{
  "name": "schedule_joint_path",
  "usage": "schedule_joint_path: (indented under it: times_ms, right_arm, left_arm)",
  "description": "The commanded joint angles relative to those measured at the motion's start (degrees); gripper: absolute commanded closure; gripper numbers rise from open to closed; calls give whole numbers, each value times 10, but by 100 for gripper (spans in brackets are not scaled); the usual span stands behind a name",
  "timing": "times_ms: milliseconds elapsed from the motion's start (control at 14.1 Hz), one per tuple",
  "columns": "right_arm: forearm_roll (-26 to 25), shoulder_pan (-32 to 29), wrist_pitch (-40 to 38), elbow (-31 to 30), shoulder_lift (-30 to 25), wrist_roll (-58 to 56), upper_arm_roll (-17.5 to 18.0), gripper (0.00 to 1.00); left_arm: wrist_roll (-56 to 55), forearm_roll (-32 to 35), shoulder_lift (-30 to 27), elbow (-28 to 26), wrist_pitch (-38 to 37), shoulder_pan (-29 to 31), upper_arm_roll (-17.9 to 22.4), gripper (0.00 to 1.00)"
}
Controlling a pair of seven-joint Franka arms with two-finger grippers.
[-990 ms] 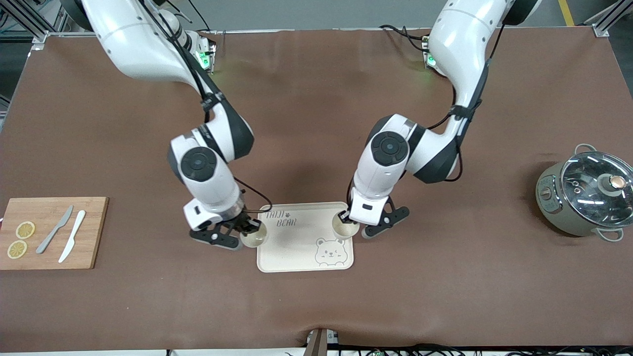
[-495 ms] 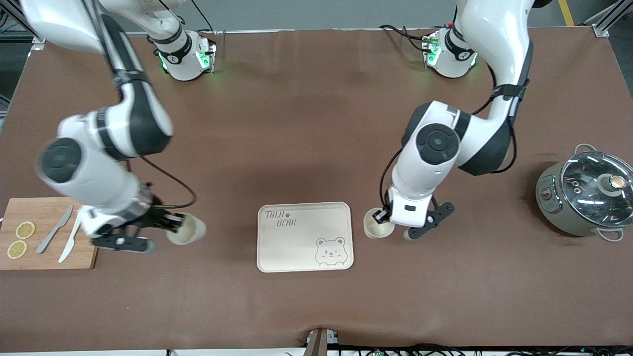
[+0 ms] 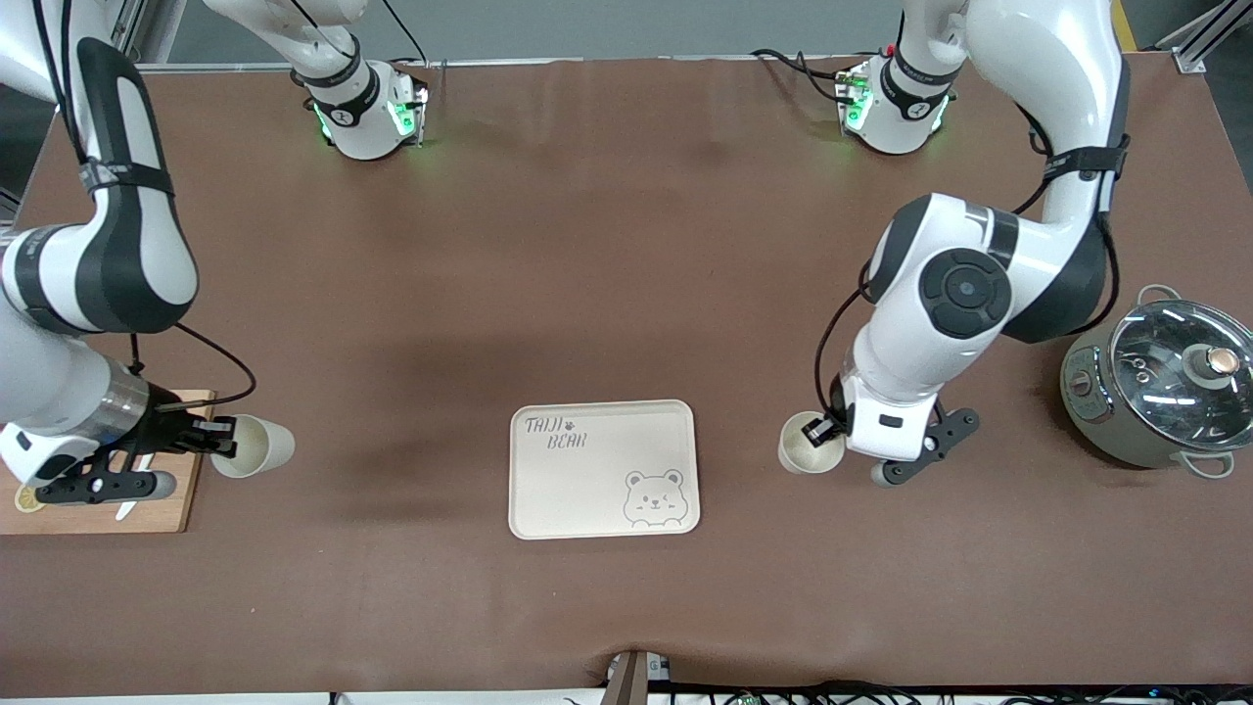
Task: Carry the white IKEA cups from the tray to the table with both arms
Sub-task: 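Lift one cup with the right gripper while the left gripper lifts another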
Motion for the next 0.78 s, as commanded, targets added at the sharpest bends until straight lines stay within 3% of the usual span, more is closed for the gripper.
schedule_joint_path:
  times_ms: [0, 212, 495, 707]
  right_arm:
    - [10, -22, 41, -20, 6, -37, 8, 100]
    - [10, -21, 85, -38, 22, -37, 8, 100]
    - [10, -13, 214, -129, 24, -31, 8, 100]
    - [10, -11, 247, -149, 36, -31, 8, 100]
  left_arm:
    - [44, 1, -23, -15, -28, 28, -6, 100]
    - [99, 0, -25, -16, -47, 63, -9, 100]
    - [189, -1, -19, -29, -52, 118, -9, 100]
    - [249, -6, -15, -44, -51, 152, -9, 100]
